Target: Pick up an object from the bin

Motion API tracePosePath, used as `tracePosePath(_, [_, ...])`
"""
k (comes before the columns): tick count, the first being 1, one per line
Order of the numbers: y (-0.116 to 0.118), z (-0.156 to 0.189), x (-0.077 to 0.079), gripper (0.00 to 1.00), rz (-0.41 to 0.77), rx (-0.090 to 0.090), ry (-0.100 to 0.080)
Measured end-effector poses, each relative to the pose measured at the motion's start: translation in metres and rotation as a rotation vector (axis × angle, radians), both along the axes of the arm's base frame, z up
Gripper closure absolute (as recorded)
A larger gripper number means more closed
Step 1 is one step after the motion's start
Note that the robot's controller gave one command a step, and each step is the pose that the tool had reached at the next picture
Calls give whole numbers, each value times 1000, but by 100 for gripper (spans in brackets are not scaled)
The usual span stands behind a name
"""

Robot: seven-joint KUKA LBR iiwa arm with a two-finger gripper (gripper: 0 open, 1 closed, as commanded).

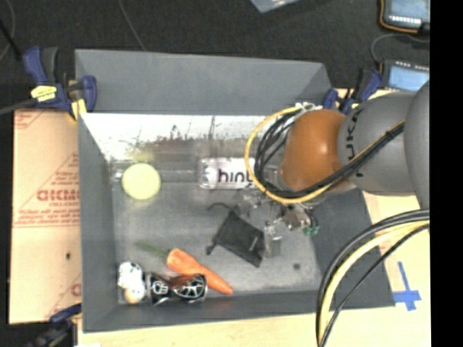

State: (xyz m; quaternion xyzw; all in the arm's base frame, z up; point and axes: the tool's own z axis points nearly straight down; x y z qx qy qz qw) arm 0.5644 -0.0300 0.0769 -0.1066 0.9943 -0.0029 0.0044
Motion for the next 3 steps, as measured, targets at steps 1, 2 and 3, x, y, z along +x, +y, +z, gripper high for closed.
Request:
tracePosePath(1, [5, -5, -12, 0, 183, 2, 3])
tracePosePath(2, [52, -6, -2, 100, -44, 2, -7])
tracePosePath(3, [52, -6, -2, 100, -43, 1, -7])
